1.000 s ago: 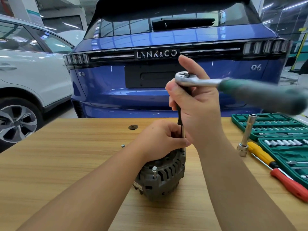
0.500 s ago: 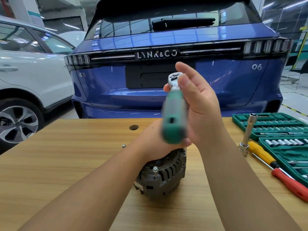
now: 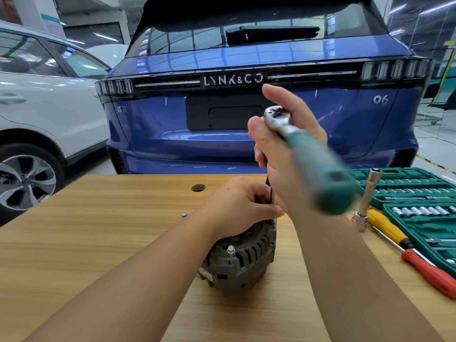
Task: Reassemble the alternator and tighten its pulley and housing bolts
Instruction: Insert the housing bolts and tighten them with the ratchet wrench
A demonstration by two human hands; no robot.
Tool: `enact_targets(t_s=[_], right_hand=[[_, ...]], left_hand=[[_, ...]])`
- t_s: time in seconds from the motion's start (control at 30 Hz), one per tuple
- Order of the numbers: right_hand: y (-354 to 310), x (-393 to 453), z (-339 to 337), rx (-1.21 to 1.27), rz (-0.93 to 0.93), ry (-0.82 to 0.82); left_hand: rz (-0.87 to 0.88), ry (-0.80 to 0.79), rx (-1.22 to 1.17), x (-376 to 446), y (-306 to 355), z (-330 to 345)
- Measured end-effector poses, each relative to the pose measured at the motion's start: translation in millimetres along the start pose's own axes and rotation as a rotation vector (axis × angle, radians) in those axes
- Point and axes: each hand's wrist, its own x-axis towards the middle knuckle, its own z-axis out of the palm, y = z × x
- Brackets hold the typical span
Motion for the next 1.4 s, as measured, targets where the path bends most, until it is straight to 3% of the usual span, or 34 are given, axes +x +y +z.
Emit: enact_targets(t_s=[0.27,0.4,0.57,0.7,0.77,0.87,0.97,1.13,1.4], right_hand=[[1,2,-8,0.242,0.163,-0.078],[-3,1,-10,0.426,0.268,-0.227],[-5,0,-4,0.183,0.249,-0.066],[-9,1,-3,-0.050,0.210,0.181],[-9,4,-7,-0.040,0.245,0.212],[-8,3,-12,0.063,0.284,0.079],[-5,-1,-6,0.106,0.196,-0.063],[1,-2,3,0.078,0.091,-0.033],[2,-2,-6,0.175,0.233,-0.099]], left_hand=[[-0.010,-0.049,0.090,3,-7,-1],[0.020,0.050,0.011,7,-10,5],[0.006,-0.007,0.118,4,-7,-1],[-0.046,-0.038,0.179,2,3,-2],[-0.063,-0.046,0.184,2,4,-2],[-0.061,-0.037,0.173,1,3,-3],[-0.066,-0.034,0.130,1,1,-4],[-0.064,-0.017,0.052,1,-1,-2],[-0.143,-0.025,0.147,3,-7,-5]])
